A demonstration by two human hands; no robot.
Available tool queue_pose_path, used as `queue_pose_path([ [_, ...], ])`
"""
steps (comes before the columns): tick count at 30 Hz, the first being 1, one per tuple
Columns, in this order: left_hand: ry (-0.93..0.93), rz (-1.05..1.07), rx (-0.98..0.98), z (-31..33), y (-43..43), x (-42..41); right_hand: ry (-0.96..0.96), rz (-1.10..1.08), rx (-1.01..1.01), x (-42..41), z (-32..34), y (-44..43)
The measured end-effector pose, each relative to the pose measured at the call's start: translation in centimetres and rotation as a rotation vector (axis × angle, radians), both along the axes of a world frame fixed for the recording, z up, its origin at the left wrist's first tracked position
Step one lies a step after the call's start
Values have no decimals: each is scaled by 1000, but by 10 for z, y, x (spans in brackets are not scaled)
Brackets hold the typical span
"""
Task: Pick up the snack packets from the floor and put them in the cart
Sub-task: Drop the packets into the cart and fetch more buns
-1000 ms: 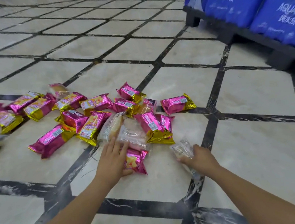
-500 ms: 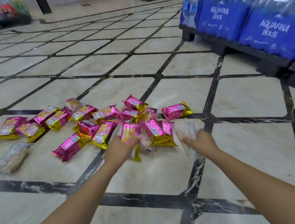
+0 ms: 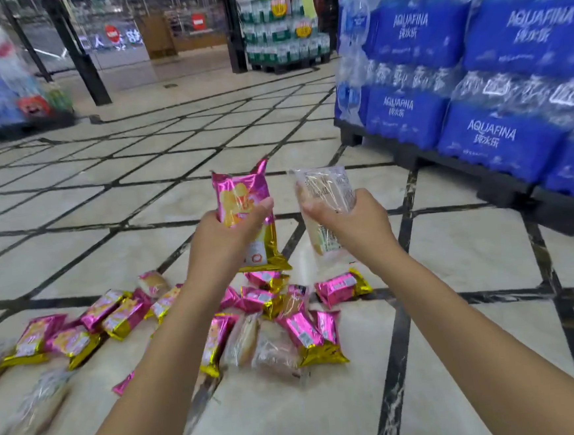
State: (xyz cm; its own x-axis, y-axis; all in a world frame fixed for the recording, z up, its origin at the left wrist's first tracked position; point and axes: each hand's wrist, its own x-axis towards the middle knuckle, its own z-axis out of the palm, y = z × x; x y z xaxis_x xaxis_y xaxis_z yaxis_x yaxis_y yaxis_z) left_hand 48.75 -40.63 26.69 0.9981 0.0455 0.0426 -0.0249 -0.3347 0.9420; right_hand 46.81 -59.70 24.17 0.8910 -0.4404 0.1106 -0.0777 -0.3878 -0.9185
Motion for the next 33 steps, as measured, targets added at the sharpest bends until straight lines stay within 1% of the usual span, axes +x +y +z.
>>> queue_pose_path([
  [2,-3,5,-44,47,1,4,-26,3,3,4,40,-7],
  [5,43,-16,-129,130,-1,9,-38,-29,42,5,114,-16],
  [11,72,-65,-110,318,-4,-9,-40,-7,79,-8,305,-10],
  [15,87,-81,-114,433,6,-39,-20,19,87,-34,423,5],
  [20,193,-58,-144,545,28,-95,22,1,181,-85,535,27],
  [23,237,-24,-129,601,45,-129,60,17,203,-120,594,38],
  [27,264,54,-141,657,72,-173,121,43,160,-164,644,50],
  [30,304,98,-191,672,93,-204,170,70,133,-185,660,59],
  [33,333,142,-210,673,104,-227,171,99,138,-199,665,66],
])
